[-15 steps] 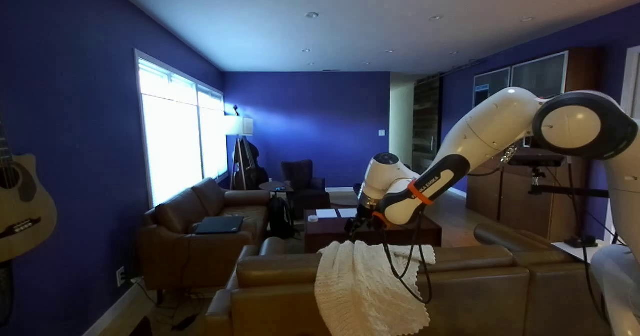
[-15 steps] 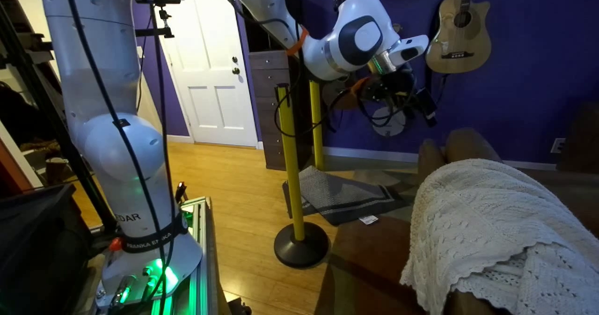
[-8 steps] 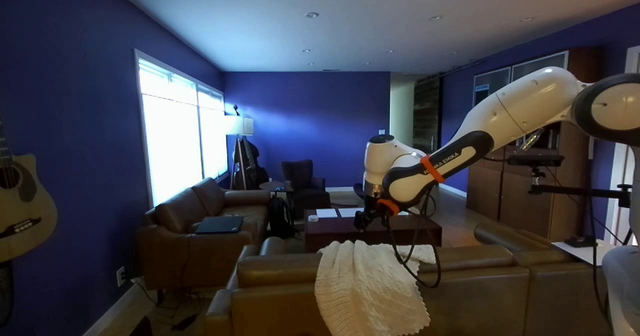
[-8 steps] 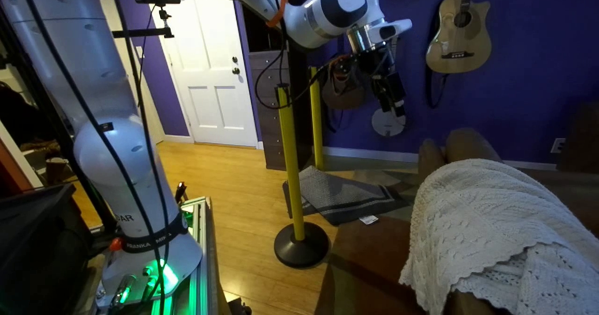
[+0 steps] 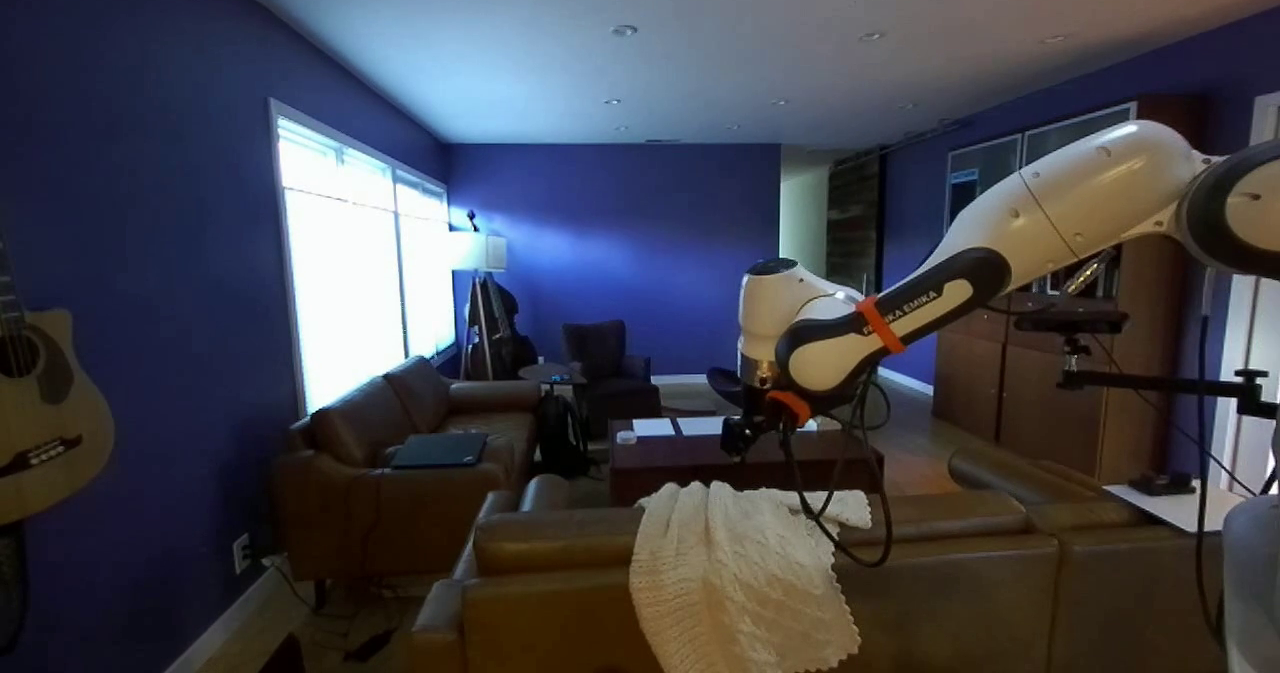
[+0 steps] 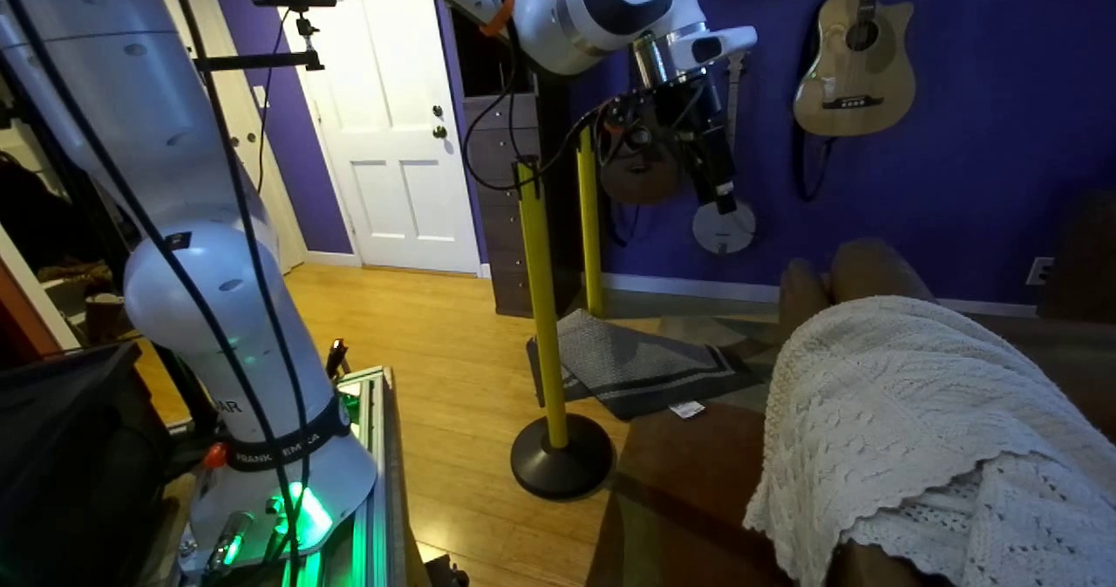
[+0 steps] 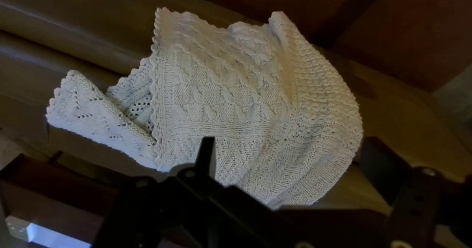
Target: Move the towel to the left
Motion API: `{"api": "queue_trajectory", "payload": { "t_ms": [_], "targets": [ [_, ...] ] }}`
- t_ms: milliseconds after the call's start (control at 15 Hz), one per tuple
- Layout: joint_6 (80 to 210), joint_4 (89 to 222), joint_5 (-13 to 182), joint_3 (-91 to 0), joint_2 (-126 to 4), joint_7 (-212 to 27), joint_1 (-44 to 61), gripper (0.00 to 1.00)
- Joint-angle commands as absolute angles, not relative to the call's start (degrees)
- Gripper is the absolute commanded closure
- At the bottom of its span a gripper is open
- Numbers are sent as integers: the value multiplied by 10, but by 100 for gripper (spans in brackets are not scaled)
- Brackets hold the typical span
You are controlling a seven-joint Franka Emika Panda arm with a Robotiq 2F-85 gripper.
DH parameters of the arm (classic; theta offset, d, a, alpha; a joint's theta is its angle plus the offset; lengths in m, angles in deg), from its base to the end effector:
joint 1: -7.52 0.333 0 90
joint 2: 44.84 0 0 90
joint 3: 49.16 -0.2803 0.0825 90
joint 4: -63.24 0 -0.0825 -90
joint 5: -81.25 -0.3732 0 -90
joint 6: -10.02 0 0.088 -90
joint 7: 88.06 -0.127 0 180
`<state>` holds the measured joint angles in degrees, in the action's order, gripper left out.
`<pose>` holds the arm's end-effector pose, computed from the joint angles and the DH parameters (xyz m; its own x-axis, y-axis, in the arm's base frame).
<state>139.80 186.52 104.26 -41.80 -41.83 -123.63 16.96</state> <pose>0.5413 0.0032 0.3922 0.9077 -0.3010 0.2924 -0.3655 -0.9095 0.1982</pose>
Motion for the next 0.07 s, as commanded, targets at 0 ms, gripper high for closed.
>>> {"api": "queue_trajectory", "payload": {
  "t_ms": [0],
  "targets": [
    [1397, 1865, 1039, -454, -418, -1234, 134, 0]
  ]
}}
